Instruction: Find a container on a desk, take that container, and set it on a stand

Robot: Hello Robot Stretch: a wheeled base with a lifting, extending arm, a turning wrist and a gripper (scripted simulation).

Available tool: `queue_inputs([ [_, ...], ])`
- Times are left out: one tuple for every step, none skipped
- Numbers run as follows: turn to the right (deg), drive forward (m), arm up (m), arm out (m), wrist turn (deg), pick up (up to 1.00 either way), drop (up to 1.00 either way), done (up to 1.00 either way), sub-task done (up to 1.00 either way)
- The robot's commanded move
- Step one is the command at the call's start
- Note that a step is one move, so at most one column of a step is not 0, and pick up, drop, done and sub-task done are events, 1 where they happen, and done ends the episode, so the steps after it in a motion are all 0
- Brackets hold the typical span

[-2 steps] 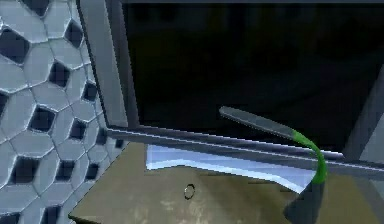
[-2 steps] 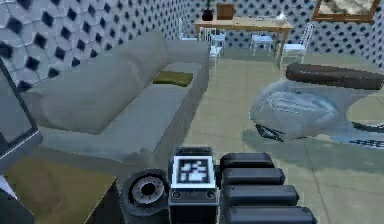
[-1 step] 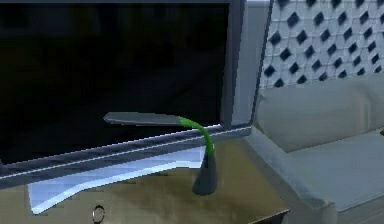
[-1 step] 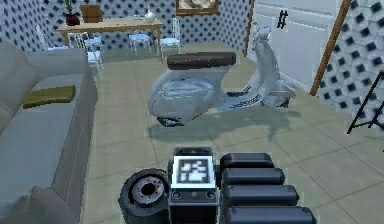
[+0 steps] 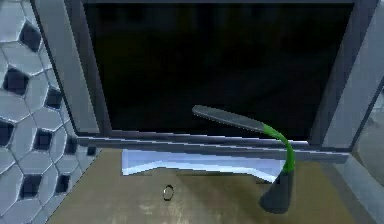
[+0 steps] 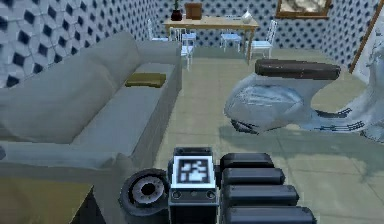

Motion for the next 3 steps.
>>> queue_inputs([
  [21.0, 0.00, 0.00, 0.00, 0.0, 0.00, 0.00, 0.00, 0.00],
  [-21.0, 0.00, 0.00, 0.00, 0.0, 0.00, 0.00, 0.00, 0.00],
  [-3.0, 0.00, 0.00, 0.00, 0.0, 0.00, 0.00, 0.00, 0.00],
])
